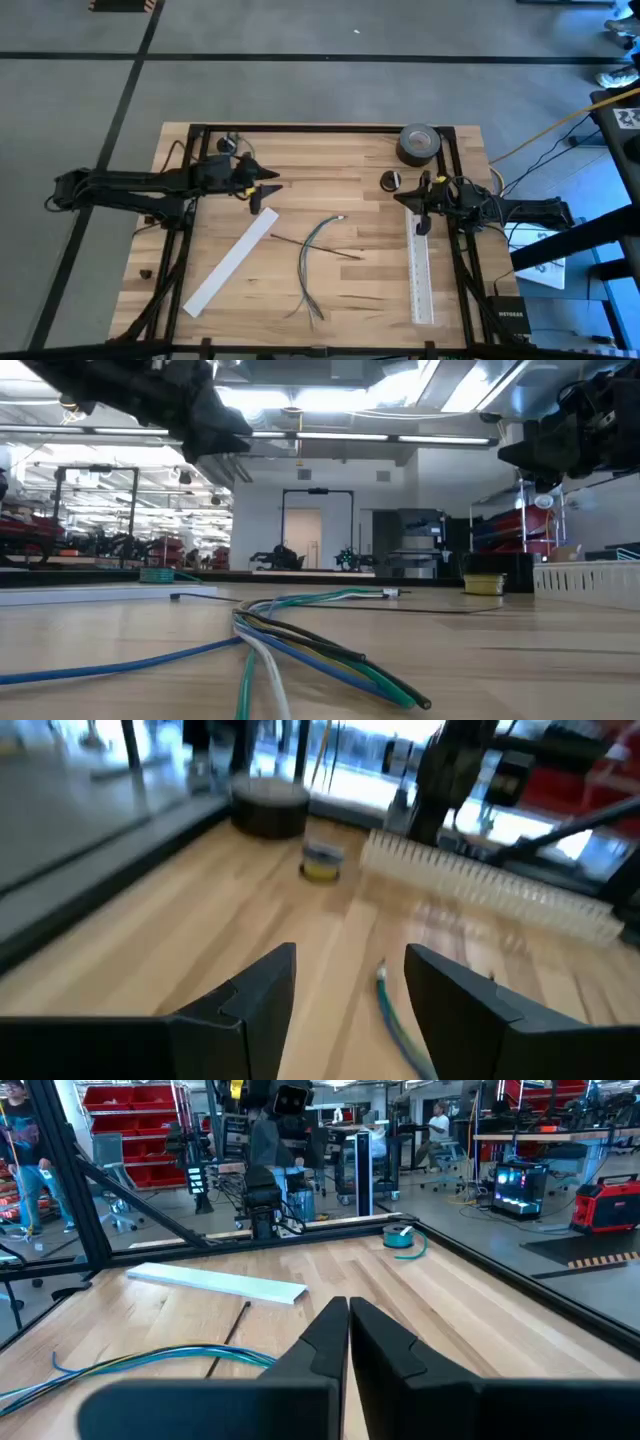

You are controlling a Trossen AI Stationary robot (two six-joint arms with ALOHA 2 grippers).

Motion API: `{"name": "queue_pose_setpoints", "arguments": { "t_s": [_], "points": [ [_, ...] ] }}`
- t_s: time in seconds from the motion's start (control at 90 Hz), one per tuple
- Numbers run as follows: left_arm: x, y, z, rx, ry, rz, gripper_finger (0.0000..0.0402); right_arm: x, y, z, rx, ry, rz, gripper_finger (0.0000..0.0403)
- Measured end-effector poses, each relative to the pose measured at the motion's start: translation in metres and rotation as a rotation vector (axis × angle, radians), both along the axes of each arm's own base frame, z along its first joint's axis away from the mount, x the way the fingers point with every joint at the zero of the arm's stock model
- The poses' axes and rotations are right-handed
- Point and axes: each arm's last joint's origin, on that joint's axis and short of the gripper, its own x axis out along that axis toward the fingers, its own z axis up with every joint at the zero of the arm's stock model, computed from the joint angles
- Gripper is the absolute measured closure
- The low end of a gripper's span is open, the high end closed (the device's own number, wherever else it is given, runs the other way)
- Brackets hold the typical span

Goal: Ziptie cables
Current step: Wrap the cable wires using the black zip tie

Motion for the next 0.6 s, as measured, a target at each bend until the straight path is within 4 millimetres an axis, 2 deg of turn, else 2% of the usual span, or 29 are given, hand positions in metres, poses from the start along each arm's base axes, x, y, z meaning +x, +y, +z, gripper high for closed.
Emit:
{"name": "queue_pose_setpoints", "arguments": {
  "t_s": [0.156, 0.333, 0.6],
  "points": [
    [0.008, 0.001, -0.003, -0.085, 0.090, 0.030, 0.0226, 0.000, 0.000, 0.000, 0.000, 0.000, 0.000, 0.0403],
    [0.013, 0.000, -0.016, -0.189, 0.163, 0.063, 0.0226, 0.000, 0.000, 0.000, 0.000, 0.000, 0.000, 0.0403],
    [0.028, -0.025, -0.031, -0.195, 0.218, -0.052, 0.0226, 0.000, 0.000, 0.000, 0.000, 0.000, 0.000, 0.0403]
  ]
}}
